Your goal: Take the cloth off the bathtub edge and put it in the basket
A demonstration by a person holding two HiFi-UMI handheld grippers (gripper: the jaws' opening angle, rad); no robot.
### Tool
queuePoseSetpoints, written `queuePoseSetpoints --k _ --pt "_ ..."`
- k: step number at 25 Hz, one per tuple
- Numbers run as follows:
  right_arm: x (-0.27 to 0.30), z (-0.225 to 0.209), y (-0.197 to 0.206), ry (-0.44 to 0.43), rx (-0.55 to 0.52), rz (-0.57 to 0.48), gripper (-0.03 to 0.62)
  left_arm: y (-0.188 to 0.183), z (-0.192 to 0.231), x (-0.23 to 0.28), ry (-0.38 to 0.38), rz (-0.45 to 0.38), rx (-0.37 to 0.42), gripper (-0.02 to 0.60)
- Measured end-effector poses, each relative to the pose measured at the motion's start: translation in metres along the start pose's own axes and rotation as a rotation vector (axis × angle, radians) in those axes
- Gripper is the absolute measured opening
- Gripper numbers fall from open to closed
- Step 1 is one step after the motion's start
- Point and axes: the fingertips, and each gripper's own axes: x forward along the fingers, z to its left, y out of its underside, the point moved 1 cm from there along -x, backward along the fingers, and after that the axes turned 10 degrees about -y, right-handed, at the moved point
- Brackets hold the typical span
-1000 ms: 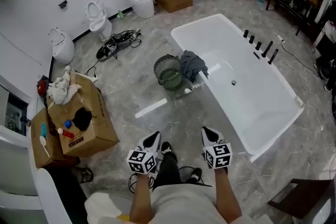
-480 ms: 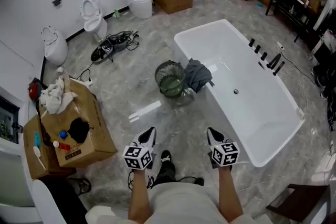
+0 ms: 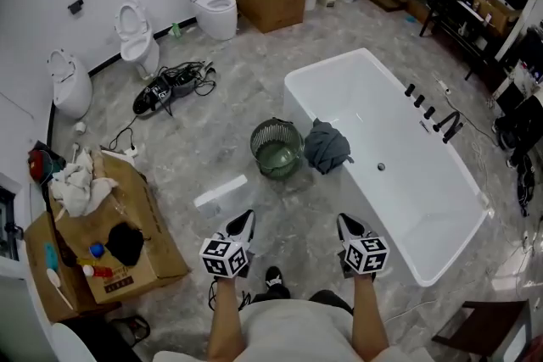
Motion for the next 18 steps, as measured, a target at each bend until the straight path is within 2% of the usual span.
queuePoseSetpoints --k 7,11,14,18 --pt "0.042 -0.005 -0.015 0.051 0.019 -0.001 0.001 -0.024 0.033 0.029 0.052 0.018 0.008 0.055" --pt "0.06 -0.014 -0.024 0.055 0.018 0.006 0.0 -0.033 0.046 0.042 0.068 0.011 -0.038 0.055" --pt "0.081 -0.027 -0.037 0.053 0.047 -0.026 0.0 -0.046 0.054 0.056 0.108 -0.02 -0.082 0.055" --pt "0.116 -0.057 -0.054 0.074 0.049 -0.027 0.0 -0.06 0.068 0.087 0.104 -0.008 -0.079 0.055"
